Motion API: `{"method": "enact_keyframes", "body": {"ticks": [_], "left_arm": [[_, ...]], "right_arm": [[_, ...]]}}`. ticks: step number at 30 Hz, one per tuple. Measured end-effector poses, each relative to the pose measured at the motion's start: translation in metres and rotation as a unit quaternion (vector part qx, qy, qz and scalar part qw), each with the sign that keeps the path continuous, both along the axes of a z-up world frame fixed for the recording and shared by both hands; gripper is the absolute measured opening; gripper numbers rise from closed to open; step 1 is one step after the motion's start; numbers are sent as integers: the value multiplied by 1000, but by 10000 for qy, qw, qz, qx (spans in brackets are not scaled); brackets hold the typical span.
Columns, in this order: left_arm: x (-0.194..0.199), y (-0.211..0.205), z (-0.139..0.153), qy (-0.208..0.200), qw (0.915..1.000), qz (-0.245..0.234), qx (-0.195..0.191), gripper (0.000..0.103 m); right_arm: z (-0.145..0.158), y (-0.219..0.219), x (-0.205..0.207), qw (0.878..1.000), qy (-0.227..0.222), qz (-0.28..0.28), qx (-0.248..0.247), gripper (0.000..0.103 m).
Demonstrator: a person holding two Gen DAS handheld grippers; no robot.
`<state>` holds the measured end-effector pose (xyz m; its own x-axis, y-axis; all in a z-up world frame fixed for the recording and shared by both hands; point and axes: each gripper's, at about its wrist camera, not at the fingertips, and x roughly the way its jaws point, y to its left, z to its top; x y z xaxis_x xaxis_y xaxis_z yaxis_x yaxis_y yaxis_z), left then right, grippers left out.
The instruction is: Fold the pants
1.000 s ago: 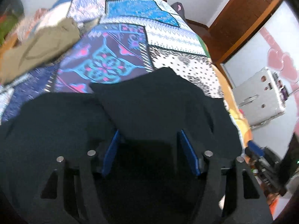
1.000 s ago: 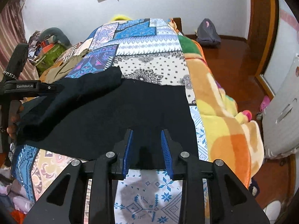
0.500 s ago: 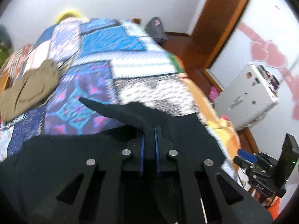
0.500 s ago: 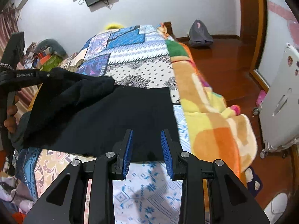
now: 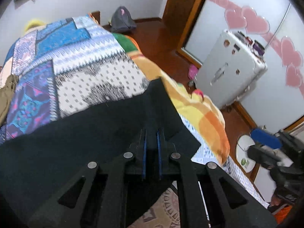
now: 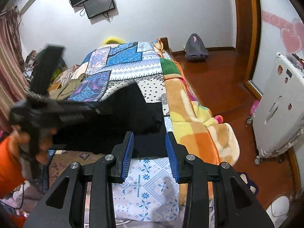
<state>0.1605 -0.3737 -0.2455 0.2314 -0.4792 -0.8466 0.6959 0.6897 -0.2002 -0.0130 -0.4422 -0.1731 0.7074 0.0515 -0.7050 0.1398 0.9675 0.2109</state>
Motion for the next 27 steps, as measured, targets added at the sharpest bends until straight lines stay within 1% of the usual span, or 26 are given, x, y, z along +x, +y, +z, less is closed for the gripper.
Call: {"method": "enact_keyframes", "body": {"ticks": [2, 4, 5, 6, 7, 8, 9, 12, 15, 18, 20, 22, 24, 27], "left_arm": [[-3, -2, -9, 76, 10000, 25, 51, 9], [-5, -4, -14, 148, 9998, 21, 101, 12], [-7, -5, -15, 197, 9997, 2, 108, 19], [-7, -6, -15, 245, 9996, 2, 122, 33], [-7, -6, -14, 296, 9995, 0, 116, 40], [-8, -6, -12, 299, 9995, 3, 76, 51], [-9, -5, -8, 253, 9997, 7, 22, 55], [-10, -3, 6, 102, 9999, -35, -39, 55], [-4, 5, 25, 39, 9997, 15, -238, 55], [7, 21, 47, -230, 9989, 182, -361, 55], [21, 39, 61, -417, 9977, 367, -382, 56], [37, 60, 69, -601, 9963, 557, -275, 56], [52, 78, 70, -726, 9946, 736, -105, 57], [80, 114, 60, -718, 9914, 1074, 220, 57]], "right_arm": [[1, 1, -3, 10000, -9, -7, 41, 33], [1, 2, -5, 10000, -11, -11, 74, 34], [2, 2, -5, 10000, -9, -16, 85, 34], [2, 3, -6, 10000, -9, -20, 87, 34], [2, 4, -6, 10000, -9, -24, 86, 35], [2, 5, -6, 10000, -11, -28, 85, 35], [3, 5, -5, 10000, -22, -26, 92, 35], [6, 9, -3, 9999, -69, -16, 95, 37], [10, 12, 1, 9999, -127, 12, 54, 39], [12, 17, 8, 9998, -160, 73, 18, 41], [12, 19, 16, 9998, -147, 114, 4, 41], [11, 21, 24, 9998, -137, 172, 9, 41], [9, 23, 33, 9996, -128, 250, -23, 41], [2, 25, 52, 9994, -53, 341, -93, 41]]}}
